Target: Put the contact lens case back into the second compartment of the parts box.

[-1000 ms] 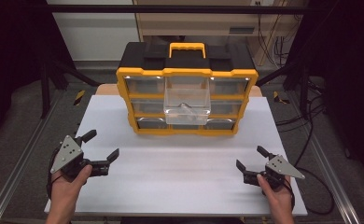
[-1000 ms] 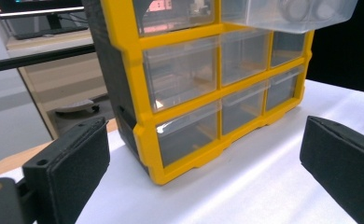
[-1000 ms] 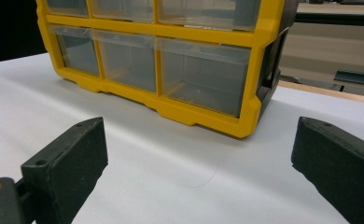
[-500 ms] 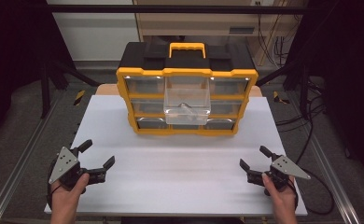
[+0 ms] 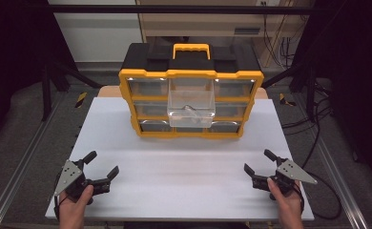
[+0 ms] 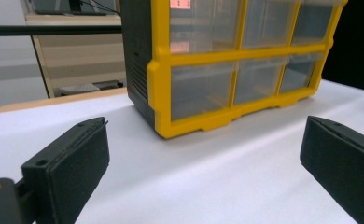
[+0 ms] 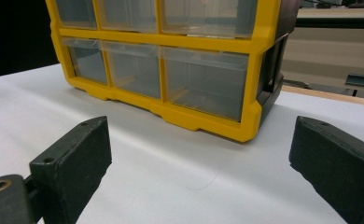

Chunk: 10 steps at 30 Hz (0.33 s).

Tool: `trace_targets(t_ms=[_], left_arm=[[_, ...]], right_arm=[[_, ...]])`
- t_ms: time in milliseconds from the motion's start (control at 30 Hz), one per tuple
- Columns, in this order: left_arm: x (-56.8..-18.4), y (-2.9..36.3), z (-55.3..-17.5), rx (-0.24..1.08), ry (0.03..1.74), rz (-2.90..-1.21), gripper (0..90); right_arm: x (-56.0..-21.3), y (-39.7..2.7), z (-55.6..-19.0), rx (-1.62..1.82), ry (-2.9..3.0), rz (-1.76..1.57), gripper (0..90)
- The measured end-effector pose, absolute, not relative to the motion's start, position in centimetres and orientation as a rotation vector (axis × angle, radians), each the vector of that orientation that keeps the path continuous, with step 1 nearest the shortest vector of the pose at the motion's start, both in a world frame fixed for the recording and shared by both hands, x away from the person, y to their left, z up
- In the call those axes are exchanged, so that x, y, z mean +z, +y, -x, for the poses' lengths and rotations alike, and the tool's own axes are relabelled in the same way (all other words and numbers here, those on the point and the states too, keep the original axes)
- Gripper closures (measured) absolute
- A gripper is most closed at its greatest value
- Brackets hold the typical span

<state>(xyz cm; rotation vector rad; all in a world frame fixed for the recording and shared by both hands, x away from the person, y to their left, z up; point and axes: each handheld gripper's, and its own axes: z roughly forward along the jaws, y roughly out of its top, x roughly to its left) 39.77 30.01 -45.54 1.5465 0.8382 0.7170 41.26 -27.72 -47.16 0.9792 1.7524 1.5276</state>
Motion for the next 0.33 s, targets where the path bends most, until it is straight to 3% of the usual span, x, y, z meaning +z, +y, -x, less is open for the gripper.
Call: trace_targets(t_ms=[333], left_arm=[[-46.22, 29.73, -40.05, 0.684, 0.834, -1.550, 1.5]], right_arm=[[-47.56, -27.13, -41.69, 1.509, 1.767, -0.988, 5.0]])
